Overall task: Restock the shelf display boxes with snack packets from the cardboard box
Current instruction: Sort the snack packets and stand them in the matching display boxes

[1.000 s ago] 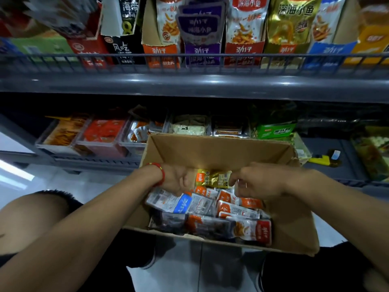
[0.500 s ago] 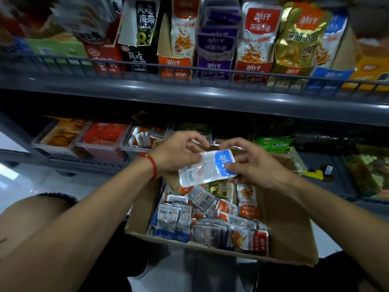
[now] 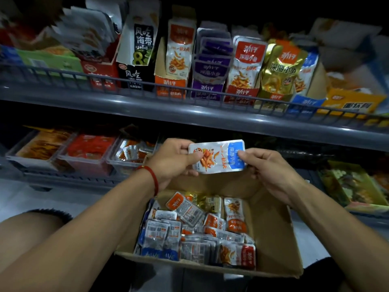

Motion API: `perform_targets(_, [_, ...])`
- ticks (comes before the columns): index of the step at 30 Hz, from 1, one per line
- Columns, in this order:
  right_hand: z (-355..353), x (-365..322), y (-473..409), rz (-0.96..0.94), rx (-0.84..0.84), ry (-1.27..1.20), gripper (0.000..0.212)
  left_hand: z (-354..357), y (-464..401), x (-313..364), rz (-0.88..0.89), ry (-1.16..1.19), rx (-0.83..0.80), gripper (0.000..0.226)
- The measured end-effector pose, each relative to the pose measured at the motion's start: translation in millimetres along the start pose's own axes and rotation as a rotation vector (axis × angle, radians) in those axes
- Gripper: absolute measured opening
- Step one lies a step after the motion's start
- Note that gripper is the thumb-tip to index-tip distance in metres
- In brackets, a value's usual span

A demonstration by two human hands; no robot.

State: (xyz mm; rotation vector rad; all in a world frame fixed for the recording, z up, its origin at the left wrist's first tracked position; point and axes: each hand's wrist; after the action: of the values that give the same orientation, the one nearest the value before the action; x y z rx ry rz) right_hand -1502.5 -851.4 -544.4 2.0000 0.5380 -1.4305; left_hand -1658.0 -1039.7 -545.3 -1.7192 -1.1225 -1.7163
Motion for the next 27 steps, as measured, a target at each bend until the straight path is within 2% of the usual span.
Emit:
perform_targets(4, [-2, -5, 1, 0.011, 0.087, -0.181, 0.026, 17, 5, 9, -0.169, 0.212, -0.068, 0.021])
perform_targets(7, [-8, -9, 0, -0.041, 0.187, -0.271, 0.023, 27, 7, 20, -0.209, 0.35, -0.119, 0.021])
perform_targets(10, [-16, -19, 3, -0.108, 0.242, -0.256, 0.02, 32, 9, 29, -0.203, 0.428, -0.157, 0.028])
perform_targets(13, [-34, -38, 1, -0.295, 0.328, -0.088, 0.014, 37, 11, 32, -0.137, 0.404, -0.151, 0.027])
perform_targets(18, [-98, -99, -4, -0.746, 0.611, 0.29, 0.012, 31, 0, 29, 0.03, 0.197, 0.045, 0.017])
perform_targets(20, [-125, -121, -18, -0.882, 0.705, 0.401, 0.019, 29, -5, 28, 0.074, 0.145, 0.099, 0.014])
perform_targets(23, [-151, -145, -45, -0.912, 0.804, 0.527, 0.027, 29, -10, 27, 0.065, 0.134, 0.145, 0.013])
perform_targets(27, [-149, -168, -65, -0.948, 0.733, 0.646, 0.027, 29, -12, 23, 0.045, 0.116, 0.177, 0.013])
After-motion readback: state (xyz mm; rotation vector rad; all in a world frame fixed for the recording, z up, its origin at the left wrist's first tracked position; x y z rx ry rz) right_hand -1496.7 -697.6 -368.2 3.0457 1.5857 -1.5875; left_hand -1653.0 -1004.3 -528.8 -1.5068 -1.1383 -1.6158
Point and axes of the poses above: each hand's wrist, its own y-axis away from the middle knuckle, its own z-axis out of the palm, x = y × z, and after that the axes turned 15 degrees about x, right-handed
